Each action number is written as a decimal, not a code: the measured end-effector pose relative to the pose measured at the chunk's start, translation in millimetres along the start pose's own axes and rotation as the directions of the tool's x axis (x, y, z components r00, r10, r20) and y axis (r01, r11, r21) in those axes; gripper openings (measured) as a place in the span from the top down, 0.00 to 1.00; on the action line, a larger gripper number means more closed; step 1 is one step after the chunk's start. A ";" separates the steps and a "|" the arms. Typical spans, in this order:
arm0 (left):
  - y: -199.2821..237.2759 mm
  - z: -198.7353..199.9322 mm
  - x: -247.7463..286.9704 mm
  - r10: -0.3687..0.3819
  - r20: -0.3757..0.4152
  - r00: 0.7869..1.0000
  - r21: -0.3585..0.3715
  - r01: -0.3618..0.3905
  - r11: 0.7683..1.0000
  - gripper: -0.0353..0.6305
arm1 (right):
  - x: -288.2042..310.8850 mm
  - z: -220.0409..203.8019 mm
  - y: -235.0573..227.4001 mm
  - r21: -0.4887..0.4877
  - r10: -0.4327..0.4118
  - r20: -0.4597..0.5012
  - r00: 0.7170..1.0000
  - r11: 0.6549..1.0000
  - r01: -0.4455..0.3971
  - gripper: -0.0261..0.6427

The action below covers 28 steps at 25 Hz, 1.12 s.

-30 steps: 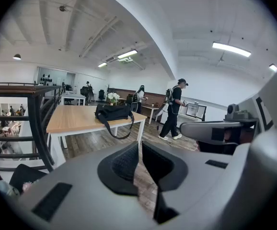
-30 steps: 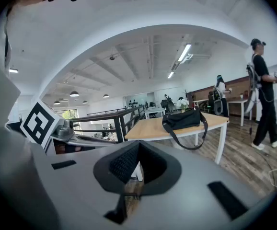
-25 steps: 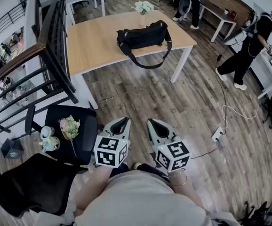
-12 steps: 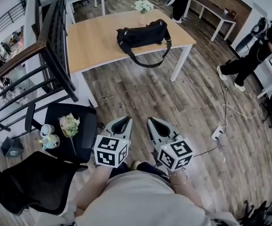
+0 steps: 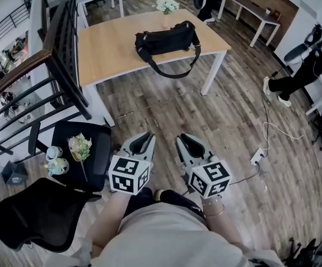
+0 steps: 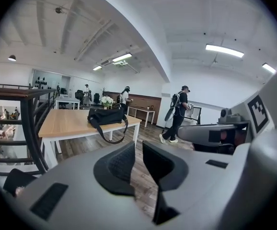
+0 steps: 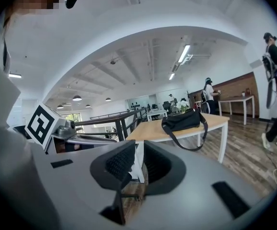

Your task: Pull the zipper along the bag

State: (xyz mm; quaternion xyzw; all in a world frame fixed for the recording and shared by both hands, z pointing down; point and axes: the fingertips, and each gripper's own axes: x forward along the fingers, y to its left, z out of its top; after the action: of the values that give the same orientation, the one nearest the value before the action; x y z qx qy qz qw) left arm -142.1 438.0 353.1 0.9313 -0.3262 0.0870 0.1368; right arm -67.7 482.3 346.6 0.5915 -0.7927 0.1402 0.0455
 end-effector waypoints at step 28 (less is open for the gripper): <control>77.9 13.2 120.3 -0.025 -0.099 0.995 -0.021 0.023 1.000 0.76 | 123.8 10.9 -81.4 0.081 -0.023 -0.039 0.999 0.996 0.026 0.85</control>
State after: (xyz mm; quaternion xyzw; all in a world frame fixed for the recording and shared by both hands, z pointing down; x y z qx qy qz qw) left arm -97.4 305.3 386.2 0.9282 -0.3088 0.1285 0.1631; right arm -25.9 343.6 379.3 0.5999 -0.7779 0.1830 0.0380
